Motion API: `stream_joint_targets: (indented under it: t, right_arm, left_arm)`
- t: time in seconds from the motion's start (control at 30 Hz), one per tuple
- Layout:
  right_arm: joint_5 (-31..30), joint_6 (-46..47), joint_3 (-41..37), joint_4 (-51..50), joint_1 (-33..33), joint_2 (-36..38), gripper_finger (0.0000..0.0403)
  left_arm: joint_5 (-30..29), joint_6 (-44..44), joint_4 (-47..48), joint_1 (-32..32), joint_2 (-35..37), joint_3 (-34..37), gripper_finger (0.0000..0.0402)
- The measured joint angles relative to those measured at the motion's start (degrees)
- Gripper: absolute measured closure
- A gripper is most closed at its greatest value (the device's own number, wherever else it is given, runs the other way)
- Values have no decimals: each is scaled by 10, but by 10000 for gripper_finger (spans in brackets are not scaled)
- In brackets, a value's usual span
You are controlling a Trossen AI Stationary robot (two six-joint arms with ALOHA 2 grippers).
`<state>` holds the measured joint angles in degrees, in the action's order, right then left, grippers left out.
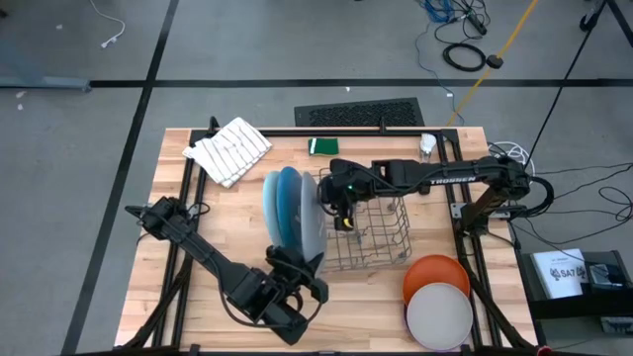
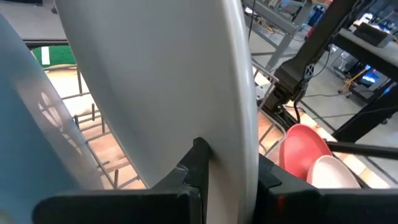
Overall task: Sort dishes
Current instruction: Put the gray plate into the dish rack
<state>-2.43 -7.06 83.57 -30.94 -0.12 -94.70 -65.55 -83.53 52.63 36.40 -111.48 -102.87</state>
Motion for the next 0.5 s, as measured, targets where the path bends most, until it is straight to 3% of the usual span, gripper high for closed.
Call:
stream_joint_targets:
  t: [0.5]
  right_arm:
    - [1, -85, 16, 0, 63, 1, 402]
  left_arm:
    - [20, -17, 41, -18, 0, 0, 364]
